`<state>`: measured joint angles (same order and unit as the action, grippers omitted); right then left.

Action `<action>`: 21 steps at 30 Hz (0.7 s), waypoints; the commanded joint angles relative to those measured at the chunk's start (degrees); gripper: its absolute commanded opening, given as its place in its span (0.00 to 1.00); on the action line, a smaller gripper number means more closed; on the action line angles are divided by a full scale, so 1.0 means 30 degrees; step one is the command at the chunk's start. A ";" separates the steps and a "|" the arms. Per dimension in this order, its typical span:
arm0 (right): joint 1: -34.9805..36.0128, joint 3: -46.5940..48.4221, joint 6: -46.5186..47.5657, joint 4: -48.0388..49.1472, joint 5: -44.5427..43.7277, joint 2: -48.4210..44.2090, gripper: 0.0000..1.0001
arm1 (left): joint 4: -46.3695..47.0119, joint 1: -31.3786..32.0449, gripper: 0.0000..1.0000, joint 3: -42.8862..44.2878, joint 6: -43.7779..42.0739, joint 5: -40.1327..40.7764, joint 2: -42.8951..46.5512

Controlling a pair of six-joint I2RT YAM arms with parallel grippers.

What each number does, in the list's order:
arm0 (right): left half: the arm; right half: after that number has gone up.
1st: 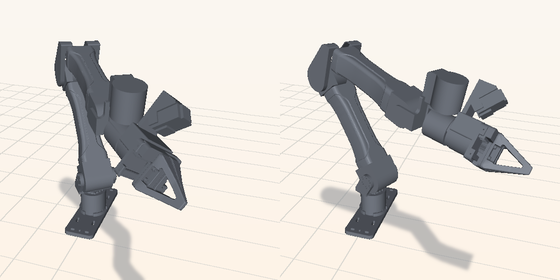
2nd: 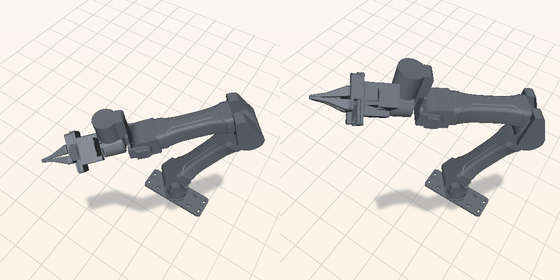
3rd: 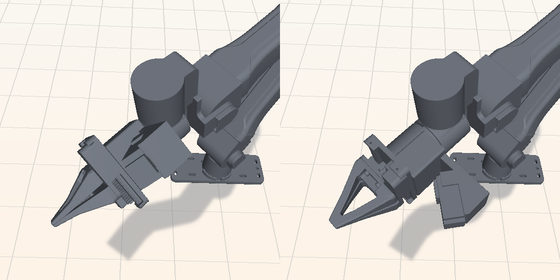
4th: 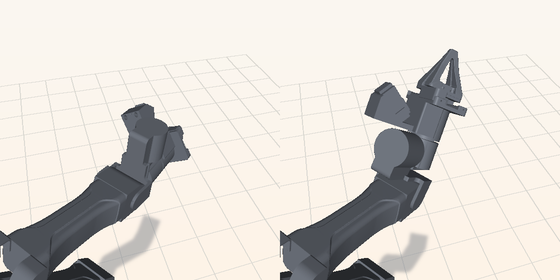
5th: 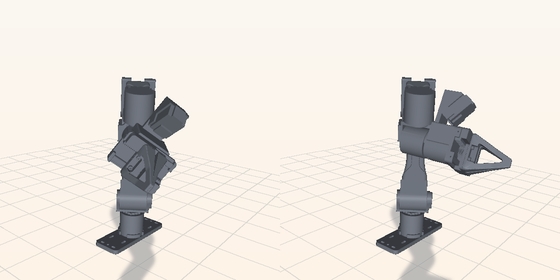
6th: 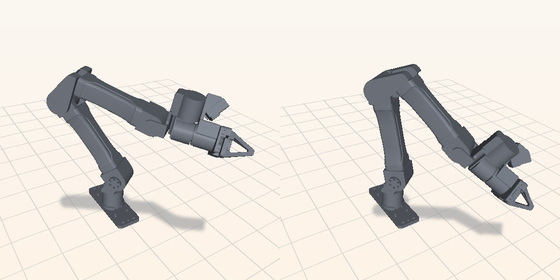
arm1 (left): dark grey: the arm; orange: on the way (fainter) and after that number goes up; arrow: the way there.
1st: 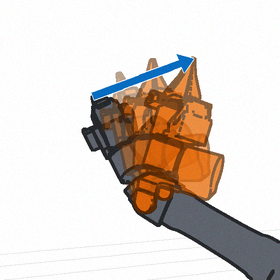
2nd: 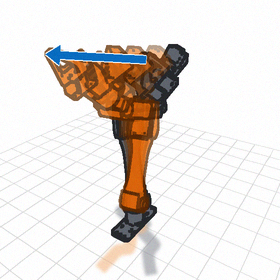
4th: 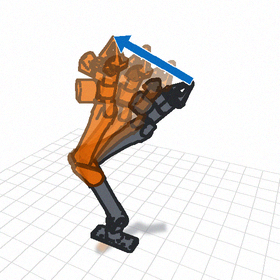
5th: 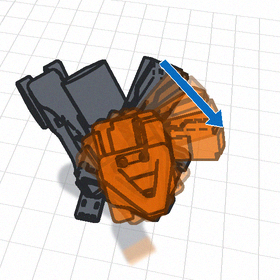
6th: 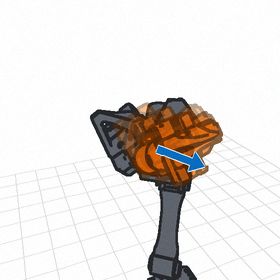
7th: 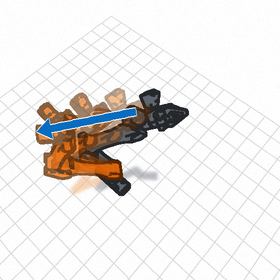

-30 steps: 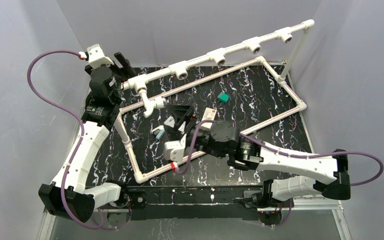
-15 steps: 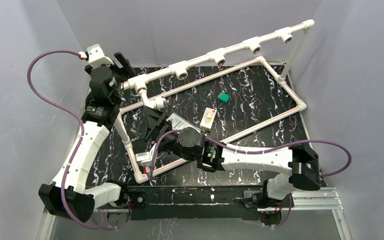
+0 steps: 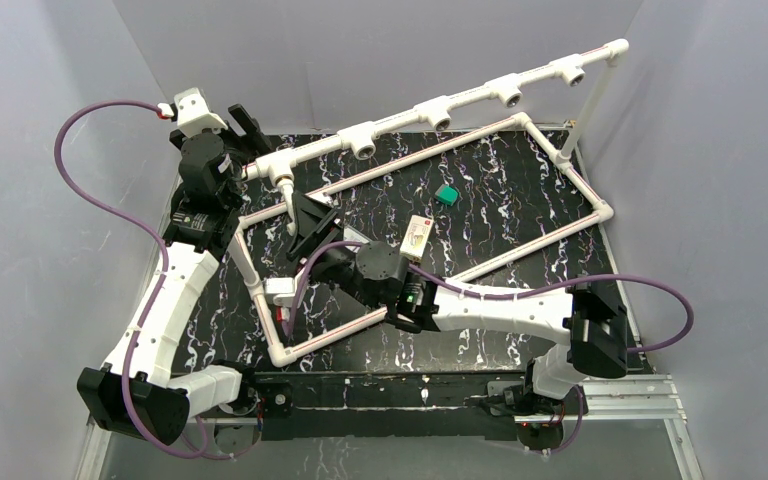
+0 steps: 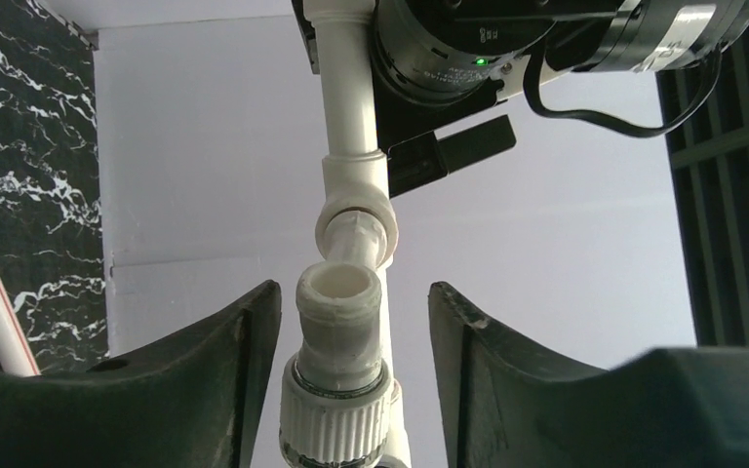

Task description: Install the water faucets

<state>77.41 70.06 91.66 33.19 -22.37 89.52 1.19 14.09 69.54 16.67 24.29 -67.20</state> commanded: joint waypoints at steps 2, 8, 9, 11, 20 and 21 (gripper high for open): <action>-0.0109 0.0953 -0.1108 0.0950 -0.0224 0.0240 0.57 | -0.6671 0.0336 0.77 -0.2378 -0.0223 -0.1122 -0.1857; -0.0087 0.1349 -0.1835 0.0869 -0.0659 0.0898 0.31 | -0.6692 0.0340 0.77 -0.2339 -0.0223 -0.1111 -0.1916; -0.0095 0.1505 -0.2064 0.0840 -0.0860 0.1063 0.22 | -0.6702 0.0336 0.77 -0.2322 -0.0223 -0.1124 -0.1916; -0.0108 0.1782 -0.2527 0.0857 -0.1347 0.1352 0.03 | -0.6697 0.0338 0.77 -0.2317 -0.0270 -0.1126 -0.1917; 0.0551 0.2046 -1.1393 0.5397 -0.4235 0.2491 0.01 | -0.6730 0.0328 0.77 -0.2242 -0.0283 -0.1206 -0.1902; 0.0626 0.2134 -1.2978 0.5844 -0.4786 0.2635 0.01 | -0.6748 0.0323 0.77 -0.2259 -0.0282 -0.1212 -0.1940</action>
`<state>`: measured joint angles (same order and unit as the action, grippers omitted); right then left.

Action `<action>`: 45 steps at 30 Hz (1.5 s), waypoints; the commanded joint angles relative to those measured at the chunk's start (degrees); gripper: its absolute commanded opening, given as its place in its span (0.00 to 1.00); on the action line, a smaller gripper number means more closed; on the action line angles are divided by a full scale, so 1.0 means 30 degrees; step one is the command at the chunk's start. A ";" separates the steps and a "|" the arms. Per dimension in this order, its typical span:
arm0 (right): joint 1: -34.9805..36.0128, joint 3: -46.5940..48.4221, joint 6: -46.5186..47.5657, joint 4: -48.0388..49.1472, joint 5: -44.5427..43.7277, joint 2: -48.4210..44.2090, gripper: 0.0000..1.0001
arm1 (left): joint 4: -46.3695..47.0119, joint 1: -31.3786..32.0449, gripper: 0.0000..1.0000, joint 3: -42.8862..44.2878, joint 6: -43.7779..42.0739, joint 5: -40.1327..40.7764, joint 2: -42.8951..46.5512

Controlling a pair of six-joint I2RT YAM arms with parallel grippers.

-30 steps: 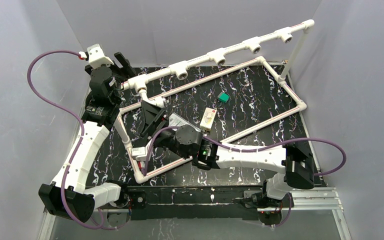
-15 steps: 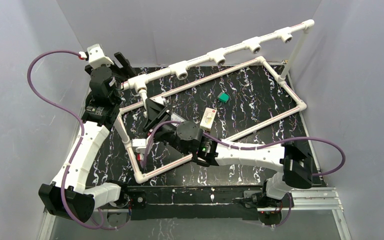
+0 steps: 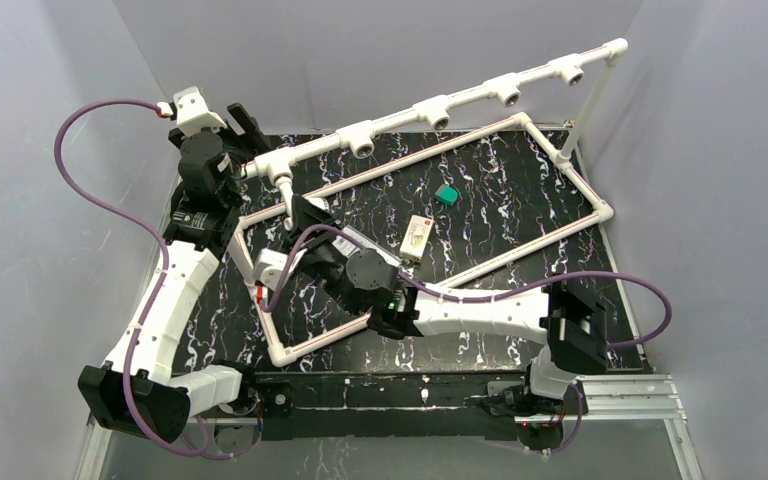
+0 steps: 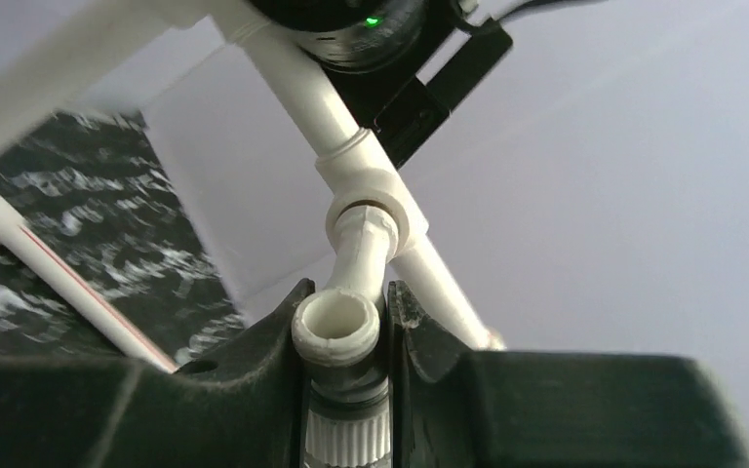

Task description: Install the water faucets

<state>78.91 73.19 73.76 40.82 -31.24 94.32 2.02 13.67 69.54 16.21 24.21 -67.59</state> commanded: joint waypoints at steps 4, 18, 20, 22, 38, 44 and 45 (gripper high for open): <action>0.0230 0.0594 -1.6047 0.4324 -0.3355 0.1106 0.01 | -0.7030 0.0457 0.77 -0.2276 -0.0072 -0.1271 -0.1772; -0.0242 -0.3026 -3.6465 1.0083 -0.5287 0.0952 0.01 | -0.6977 0.0470 0.77 -0.2400 0.0031 -0.1648 -0.1613; -0.0353 -0.3375 -3.9349 1.0311 -0.5522 0.1027 0.01 | -0.6931 0.0469 0.77 -0.2426 0.0043 -0.1682 -0.1610; -0.0402 -0.3603 -4.2108 1.0373 -0.5675 0.1126 0.01 | -0.6903 0.0470 0.77 -0.2480 0.0047 -0.1711 -0.1588; -0.0776 -0.3672 -4.7708 1.0274 -0.5469 0.0556 0.01 | -0.6872 0.0475 0.77 -0.2633 0.0018 -0.1742 -0.1346; -0.0733 -0.3801 -4.5267 0.7694 -0.5131 -0.0511 0.14 | -0.6857 0.0479 0.77 -0.2664 -0.0008 -0.1682 -0.1368; -0.0731 -0.3775 -4.4994 0.7074 -0.5057 -0.0706 0.22 | -0.6870 0.0463 0.77 -0.2649 -0.0011 -0.1657 -0.1374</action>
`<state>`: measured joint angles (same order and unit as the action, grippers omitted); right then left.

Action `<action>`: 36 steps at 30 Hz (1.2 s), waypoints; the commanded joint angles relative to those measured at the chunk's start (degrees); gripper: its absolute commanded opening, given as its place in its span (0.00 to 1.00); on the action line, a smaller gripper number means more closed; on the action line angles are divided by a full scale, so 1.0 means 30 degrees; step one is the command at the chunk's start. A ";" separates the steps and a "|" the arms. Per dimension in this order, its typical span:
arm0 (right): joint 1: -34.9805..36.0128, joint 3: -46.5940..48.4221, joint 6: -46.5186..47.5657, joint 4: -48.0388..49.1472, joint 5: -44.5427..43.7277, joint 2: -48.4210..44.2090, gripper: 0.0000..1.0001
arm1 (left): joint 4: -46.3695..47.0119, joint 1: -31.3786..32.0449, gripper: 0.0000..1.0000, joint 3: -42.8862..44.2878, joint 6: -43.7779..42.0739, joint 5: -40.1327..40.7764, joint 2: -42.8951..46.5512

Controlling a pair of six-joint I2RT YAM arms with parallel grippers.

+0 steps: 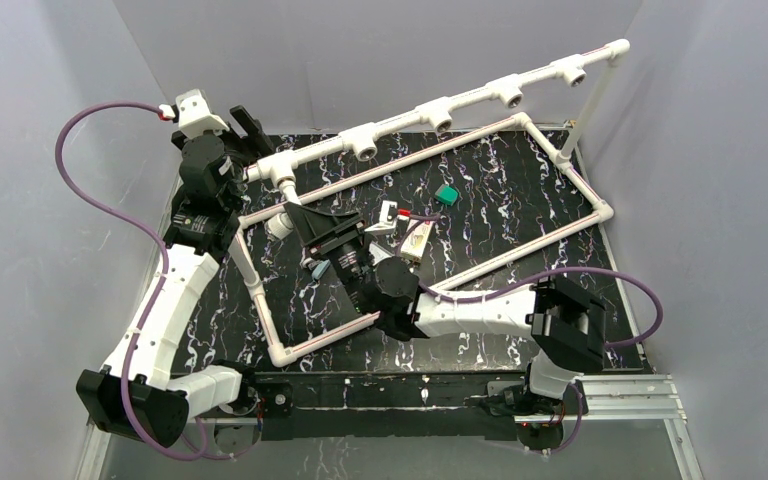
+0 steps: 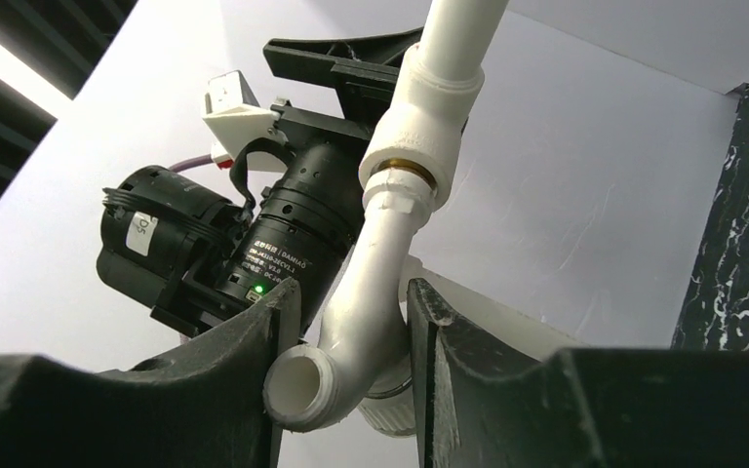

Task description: Install the water faucets

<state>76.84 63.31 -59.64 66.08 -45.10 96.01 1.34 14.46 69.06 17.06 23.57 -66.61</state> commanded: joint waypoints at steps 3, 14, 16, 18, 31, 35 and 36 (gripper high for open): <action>-0.0037 -0.0561 0.0556 -0.2342 -0.0195 -0.1878 0.40 | -0.6639 0.0213 0.77 -0.2472 -0.0296 -0.1429 -0.1747; -0.0088 -0.1513 0.5306 -0.4834 -0.0460 -0.4785 0.73 | -0.6673 0.0212 0.77 -0.2436 -0.0354 -0.1368 -0.1870; -0.0079 -0.1471 0.6975 -0.5237 -0.0282 -0.5314 0.76 | -0.6678 0.0219 0.77 -0.2433 -0.0353 -0.1376 -0.1879; -0.0072 -0.1310 0.8796 -0.5779 0.0076 -0.5914 0.76 | -0.6670 0.0214 0.77 -0.2449 -0.0354 -0.1343 -0.1864; -0.0190 0.1904 2.5044 -1.2946 0.6832 -0.8611 0.78 | -0.6752 0.0193 0.77 -0.2255 -0.0327 -0.1433 -0.1933; -0.0187 0.3796 2.9848 -1.6367 0.8273 -0.8277 0.78 | -0.6754 0.0212 0.77 -0.2240 -0.0270 -0.1578 -0.2025; -0.0183 0.4125 3.1540 -1.7175 0.8948 -0.8206 0.78 | -0.6748 0.0193 0.77 -0.2242 -0.0274 -0.1587 -0.2000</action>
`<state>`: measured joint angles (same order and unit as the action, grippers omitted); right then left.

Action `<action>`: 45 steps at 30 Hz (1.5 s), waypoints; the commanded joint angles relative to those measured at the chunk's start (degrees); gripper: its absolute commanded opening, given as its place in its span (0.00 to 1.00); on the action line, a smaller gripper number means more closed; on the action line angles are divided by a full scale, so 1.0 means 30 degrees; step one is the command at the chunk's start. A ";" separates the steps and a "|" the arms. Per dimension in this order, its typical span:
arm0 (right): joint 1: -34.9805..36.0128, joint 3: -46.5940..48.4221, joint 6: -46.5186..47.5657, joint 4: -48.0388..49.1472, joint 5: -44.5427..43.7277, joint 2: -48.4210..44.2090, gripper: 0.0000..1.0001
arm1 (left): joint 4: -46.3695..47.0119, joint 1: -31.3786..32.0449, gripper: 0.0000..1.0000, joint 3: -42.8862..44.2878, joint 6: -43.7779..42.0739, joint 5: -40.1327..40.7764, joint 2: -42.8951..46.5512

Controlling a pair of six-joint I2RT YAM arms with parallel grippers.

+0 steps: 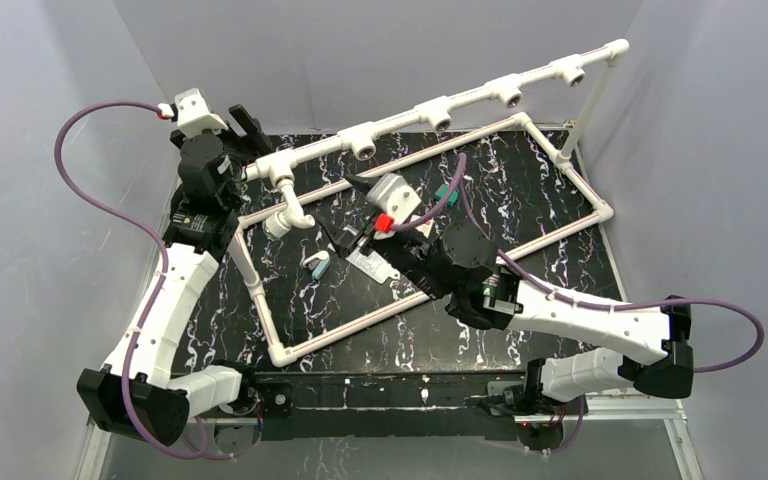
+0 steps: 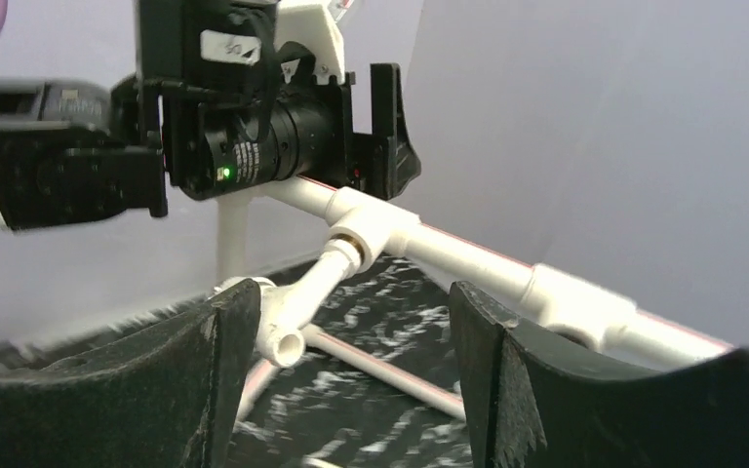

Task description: Install the water faucets

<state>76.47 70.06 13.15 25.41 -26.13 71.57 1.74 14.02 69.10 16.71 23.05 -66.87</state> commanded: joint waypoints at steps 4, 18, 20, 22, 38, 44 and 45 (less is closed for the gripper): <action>-0.0012 0.2651 1.1961 -0.5648 0.4109 0.0204 0.80 | -0.6949 0.0342 0.77 -0.2216 -0.0150 -0.1420 -0.1858; 0.1862 0.2378 2.7748 -0.6248 0.0915 0.2699 0.85 | -0.6937 0.0362 0.77 -0.2289 -0.0239 -0.1472 -0.1908; 0.1986 0.2693 2.8537 -0.6190 0.0741 0.3229 0.84 | -0.6940 0.0345 0.77 -0.2279 -0.0238 -0.1472 -0.1952; 0.2006 0.3149 2.9216 -0.6184 0.0331 0.3924 0.83 | -0.6937 0.0356 0.77 -0.2268 -0.0263 -0.1501 -0.1967; 0.1347 0.3502 3.1561 -0.1653 -0.1195 0.6688 0.74 | -0.6937 0.0357 0.77 -0.2328 -0.0355 -0.1464 -0.1835; 0.0998 0.3453 3.0965 -0.1375 -0.1069 0.7013 0.67 | -0.6857 0.0338 0.78 -0.2352 -0.0355 -0.1473 -0.1891; 0.0923 0.3398 3.0889 -0.1383 -0.1118 0.7083 0.65 | -0.6872 0.0365 0.77 -0.2328 -0.0348 -0.1487 -0.1921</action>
<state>79.88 78.22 106.56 16.91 -28.80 92.75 1.83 14.00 69.12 16.62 22.98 -66.92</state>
